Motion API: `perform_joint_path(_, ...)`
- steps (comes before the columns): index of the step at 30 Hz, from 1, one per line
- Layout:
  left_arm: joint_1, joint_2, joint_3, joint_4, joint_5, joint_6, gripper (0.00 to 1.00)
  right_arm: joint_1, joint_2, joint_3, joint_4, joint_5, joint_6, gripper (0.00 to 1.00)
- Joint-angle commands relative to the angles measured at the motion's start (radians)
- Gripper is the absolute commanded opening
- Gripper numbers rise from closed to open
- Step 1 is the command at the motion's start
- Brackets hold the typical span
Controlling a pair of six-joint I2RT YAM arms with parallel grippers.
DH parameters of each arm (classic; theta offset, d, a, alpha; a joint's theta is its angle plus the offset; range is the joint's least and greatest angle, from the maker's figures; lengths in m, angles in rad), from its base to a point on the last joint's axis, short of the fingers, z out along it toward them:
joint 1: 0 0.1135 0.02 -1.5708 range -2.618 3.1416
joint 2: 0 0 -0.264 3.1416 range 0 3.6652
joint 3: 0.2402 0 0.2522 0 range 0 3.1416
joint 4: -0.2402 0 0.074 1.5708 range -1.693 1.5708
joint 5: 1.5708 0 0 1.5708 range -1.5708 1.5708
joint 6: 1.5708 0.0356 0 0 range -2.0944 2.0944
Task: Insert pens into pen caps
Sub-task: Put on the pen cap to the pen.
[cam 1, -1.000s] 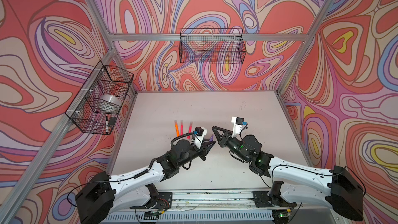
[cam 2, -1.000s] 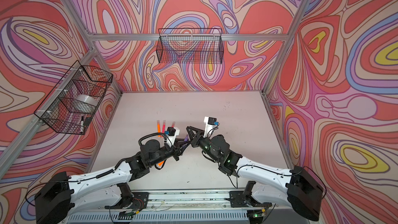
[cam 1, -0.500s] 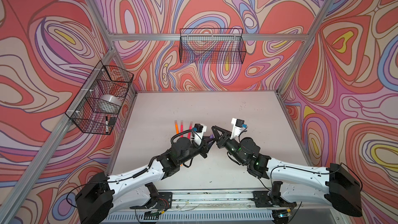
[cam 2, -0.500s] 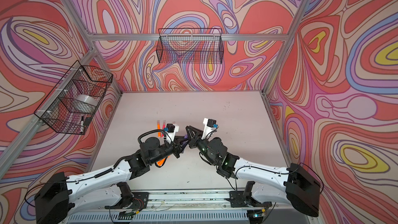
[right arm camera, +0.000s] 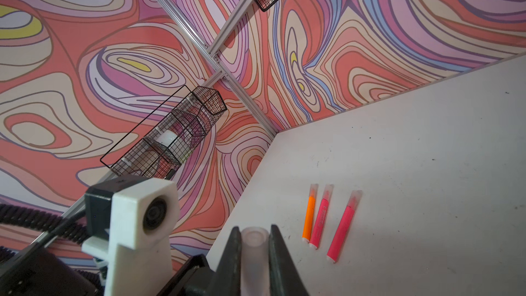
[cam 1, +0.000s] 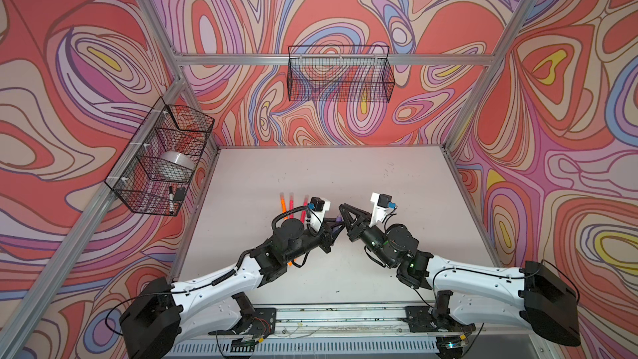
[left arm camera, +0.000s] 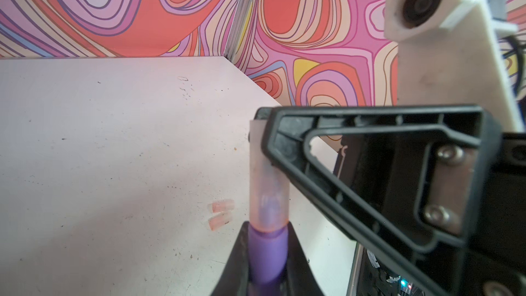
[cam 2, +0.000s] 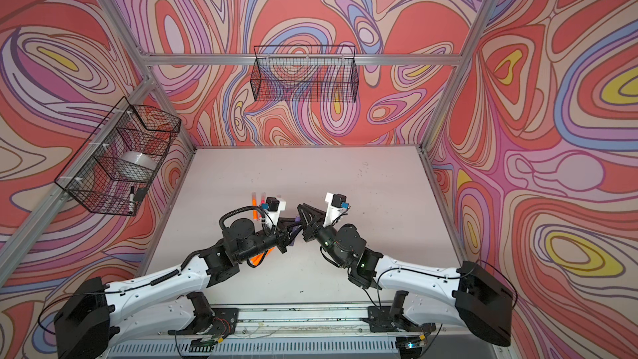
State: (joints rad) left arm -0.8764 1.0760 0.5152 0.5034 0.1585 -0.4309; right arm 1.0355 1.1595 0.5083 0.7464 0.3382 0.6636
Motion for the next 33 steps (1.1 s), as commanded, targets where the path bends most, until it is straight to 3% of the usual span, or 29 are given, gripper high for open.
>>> perform_joint_path(1,0.030,-0.040,0.015,0.089,-0.043,-0.016,0.00,0.021,-0.012,-0.046,-0.032,-0.088,-0.006,0.19)
perform_joint_path(8,0.028,-0.056,-0.023,0.119,-0.004,0.016,0.00,0.021,-0.110,-0.057,-0.126,-0.028,-0.014,0.47)
perform_joint_path(14,0.029,-0.077,-0.069,0.175,0.046,0.111,0.00,0.021,-0.214,-0.022,-0.233,-0.028,-0.039,0.62)
perform_joint_path(20,0.027,-0.056,-0.111,0.264,0.067,0.272,0.00,0.021,-0.188,0.128,-0.381,-0.084,-0.056,0.63)
perform_joint_path(24,0.028,-0.053,-0.113,0.263,0.058,0.333,0.00,0.021,-0.124,0.228,-0.485,-0.058,-0.052,0.61)
perform_joint_path(28,0.026,-0.057,-0.113,0.248,0.059,0.368,0.00,0.021,-0.071,0.284,-0.557,-0.017,-0.040,0.57)
perform_joint_path(33,0.025,-0.054,-0.110,0.234,0.049,0.390,0.00,0.021,-0.036,0.309,-0.552,-0.051,-0.048,0.47)
